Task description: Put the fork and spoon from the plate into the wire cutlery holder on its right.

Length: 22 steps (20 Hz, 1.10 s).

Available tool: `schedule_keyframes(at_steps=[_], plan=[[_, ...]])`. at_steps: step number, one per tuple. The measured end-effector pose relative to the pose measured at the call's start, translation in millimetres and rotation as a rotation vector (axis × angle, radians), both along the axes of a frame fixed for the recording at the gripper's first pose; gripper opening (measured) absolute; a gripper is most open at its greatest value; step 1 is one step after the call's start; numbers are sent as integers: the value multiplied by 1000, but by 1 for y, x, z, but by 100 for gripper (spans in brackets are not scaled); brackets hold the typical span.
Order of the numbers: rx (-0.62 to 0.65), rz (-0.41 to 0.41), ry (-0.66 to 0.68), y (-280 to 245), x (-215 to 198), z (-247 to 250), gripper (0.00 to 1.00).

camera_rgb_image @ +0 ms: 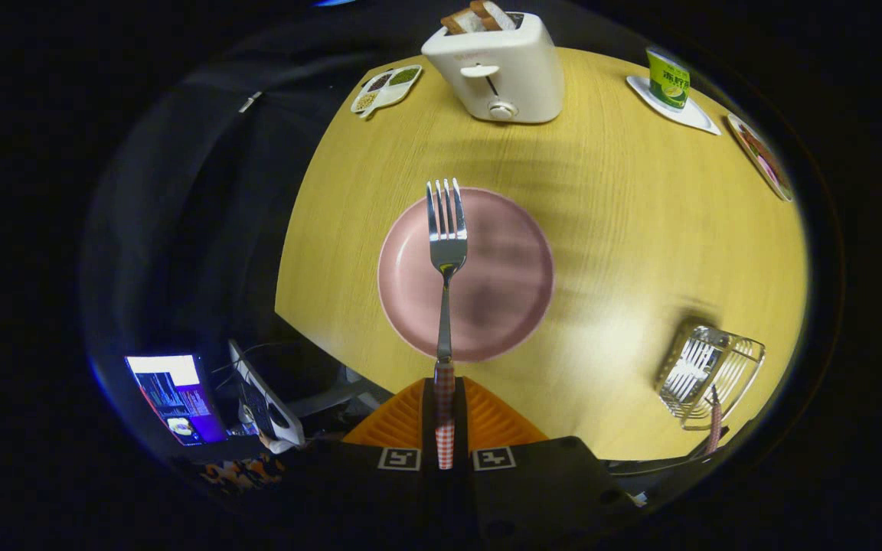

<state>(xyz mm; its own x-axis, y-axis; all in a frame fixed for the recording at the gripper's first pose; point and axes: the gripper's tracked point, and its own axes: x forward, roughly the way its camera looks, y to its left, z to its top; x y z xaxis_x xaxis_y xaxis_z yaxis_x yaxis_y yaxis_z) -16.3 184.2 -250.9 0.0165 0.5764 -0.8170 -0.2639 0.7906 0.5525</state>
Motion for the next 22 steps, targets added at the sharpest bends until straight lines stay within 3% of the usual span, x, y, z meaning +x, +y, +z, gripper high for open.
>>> schedule_keyframes(at_steps=[4,9,14,22], plan=[[-25,-10,-7,-72,-22,24,10],[-162,5,49,-170,-45,17,10],[-321,129,232,-235,-64,8,10],[-522,335,548,-265,-61,-16,10]])
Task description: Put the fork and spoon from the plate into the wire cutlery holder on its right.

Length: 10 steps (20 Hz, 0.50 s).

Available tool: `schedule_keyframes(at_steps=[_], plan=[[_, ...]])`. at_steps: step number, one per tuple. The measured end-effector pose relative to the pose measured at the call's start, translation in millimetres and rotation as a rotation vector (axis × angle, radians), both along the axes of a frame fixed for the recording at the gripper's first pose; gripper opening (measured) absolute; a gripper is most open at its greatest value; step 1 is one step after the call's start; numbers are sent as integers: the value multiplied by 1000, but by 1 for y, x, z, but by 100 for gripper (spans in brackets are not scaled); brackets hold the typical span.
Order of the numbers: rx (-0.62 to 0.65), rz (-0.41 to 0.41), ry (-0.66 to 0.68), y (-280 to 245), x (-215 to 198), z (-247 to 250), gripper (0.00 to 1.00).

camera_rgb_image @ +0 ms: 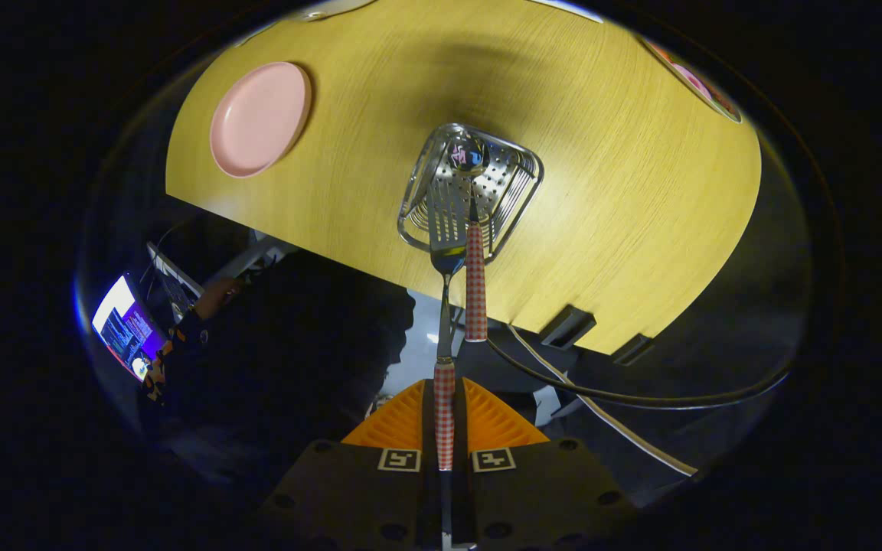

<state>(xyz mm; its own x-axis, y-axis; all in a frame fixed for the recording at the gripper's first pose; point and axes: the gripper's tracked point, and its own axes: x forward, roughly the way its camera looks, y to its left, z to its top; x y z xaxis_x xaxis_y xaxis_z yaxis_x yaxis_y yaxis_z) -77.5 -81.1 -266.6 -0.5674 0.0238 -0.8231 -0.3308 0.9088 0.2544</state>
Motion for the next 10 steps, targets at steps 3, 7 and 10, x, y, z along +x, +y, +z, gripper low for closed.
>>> schedule_keyframes(at_steps=[3,7,10], plan=[[-50,26,43,0,16,-12,10],[-87,39,110,6,29,-25,10],[-105,46,141,9,37,-28,10]])
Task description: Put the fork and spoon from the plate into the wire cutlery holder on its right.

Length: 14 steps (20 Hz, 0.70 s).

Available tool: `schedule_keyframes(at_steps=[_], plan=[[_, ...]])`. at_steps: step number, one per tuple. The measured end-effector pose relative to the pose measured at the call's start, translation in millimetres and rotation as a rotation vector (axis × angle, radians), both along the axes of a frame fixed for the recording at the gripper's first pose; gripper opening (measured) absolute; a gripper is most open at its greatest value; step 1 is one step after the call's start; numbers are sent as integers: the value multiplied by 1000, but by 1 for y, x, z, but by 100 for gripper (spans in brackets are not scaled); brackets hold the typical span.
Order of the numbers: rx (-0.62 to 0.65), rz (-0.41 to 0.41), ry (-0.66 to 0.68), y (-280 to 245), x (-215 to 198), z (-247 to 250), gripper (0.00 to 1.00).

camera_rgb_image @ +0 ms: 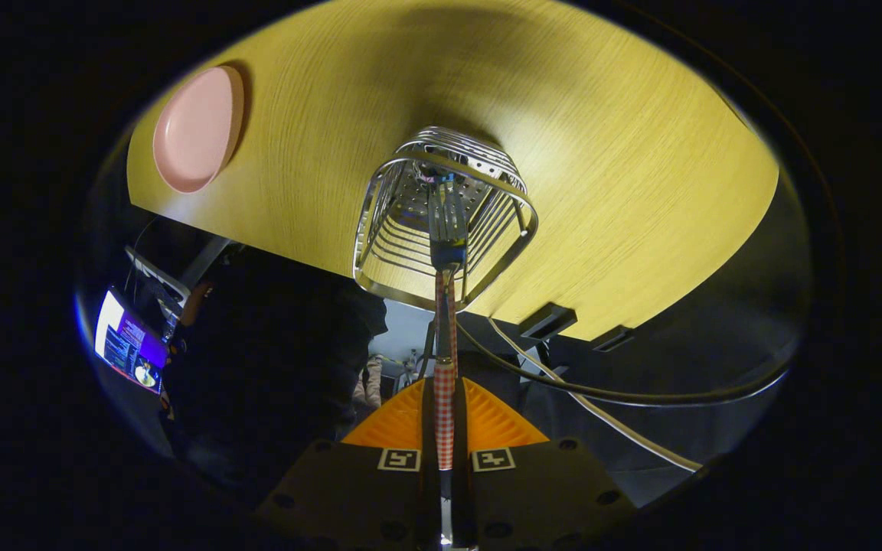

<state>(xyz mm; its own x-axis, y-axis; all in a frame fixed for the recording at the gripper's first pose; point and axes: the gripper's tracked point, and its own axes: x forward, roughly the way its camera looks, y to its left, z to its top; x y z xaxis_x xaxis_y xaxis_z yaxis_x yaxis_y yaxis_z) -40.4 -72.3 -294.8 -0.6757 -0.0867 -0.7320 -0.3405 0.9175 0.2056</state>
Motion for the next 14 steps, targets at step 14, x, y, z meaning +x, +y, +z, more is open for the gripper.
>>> schedule_keyframes(at_steps=[14], plan=[[-10,55,30,7,16,-28,13]])
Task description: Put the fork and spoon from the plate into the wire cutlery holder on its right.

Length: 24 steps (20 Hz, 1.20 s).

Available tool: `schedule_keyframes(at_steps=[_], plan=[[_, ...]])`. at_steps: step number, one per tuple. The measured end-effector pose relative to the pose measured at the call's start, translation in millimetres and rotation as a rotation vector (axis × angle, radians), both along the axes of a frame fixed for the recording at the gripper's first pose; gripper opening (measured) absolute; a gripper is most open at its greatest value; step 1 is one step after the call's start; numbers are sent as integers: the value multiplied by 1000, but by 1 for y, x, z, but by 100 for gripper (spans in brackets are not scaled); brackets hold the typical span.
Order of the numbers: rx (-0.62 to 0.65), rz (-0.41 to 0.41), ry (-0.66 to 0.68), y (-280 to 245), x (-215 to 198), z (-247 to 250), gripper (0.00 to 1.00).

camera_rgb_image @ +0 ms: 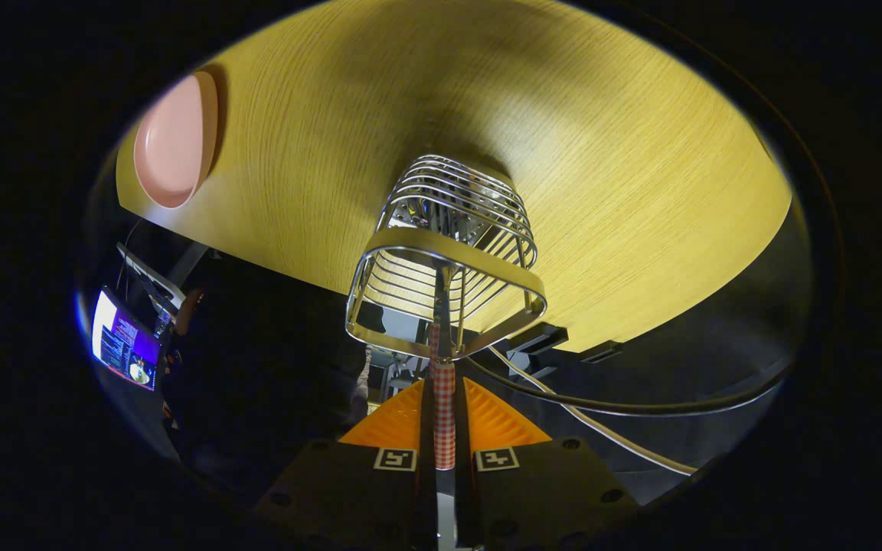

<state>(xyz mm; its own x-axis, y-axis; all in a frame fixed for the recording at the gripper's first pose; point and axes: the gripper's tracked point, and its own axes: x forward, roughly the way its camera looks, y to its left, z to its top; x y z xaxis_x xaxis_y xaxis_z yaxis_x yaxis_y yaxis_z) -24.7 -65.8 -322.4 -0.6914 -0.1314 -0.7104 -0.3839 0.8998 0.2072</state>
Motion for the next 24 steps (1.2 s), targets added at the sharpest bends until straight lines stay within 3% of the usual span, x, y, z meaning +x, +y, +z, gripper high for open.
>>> schedule_keyframes(at_steps=[5,8,9,10,12,16,24], plan=[[28,-10,-31,2,1,7,17],[70,-22,-76,-1,-5,6,64],[95,-37,-112,2,-1,9,67],[126,-51,-149,4,-2,13,83],[182,-88,-228,6,0,25,93],[266,-159,-417,-1,-4,45,99],[349,-364,-866,0,-7,81,100]])
